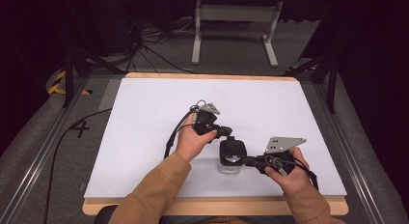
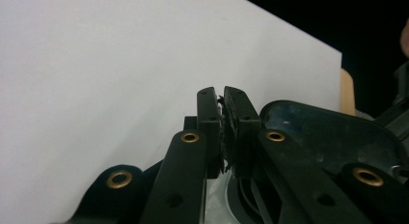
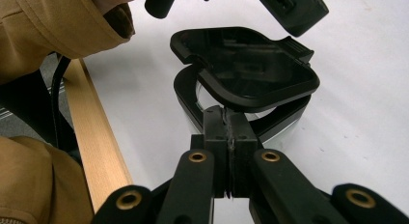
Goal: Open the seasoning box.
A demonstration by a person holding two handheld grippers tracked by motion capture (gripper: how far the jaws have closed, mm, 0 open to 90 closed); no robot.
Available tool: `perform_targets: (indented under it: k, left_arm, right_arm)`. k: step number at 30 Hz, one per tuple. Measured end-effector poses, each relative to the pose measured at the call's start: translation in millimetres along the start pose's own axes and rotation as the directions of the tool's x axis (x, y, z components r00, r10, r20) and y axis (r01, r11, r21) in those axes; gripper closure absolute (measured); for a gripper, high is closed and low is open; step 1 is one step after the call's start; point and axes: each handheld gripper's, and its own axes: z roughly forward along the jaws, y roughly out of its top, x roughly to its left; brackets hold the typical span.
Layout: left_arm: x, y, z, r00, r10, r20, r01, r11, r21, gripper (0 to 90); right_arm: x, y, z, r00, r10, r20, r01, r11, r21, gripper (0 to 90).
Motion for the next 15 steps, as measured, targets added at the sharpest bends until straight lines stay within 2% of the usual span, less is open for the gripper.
perform_targets:
  k: [7, 15]
  left_arm:
    - [-11.0, 5.3, -28.2, 0.999, 0.041, -0.019, -0.041, 0.9989, -0.022, 86.6]
    - [-25.1, 5.2, -56.8, 0.9987, 0.05, -0.013, -0.05, 0.9984, -0.025, 86.2]
  right_arm:
    - [-0.9, 2.9, -4.1, 0.9999, -0.004, 0.011, 0.004, 1.0, -0.023, 89.9]
    - [-3.9, 10.3, -8.5, 0.9996, -0.01, 0.025, 0.011, 0.998, -0.064, 89.9]
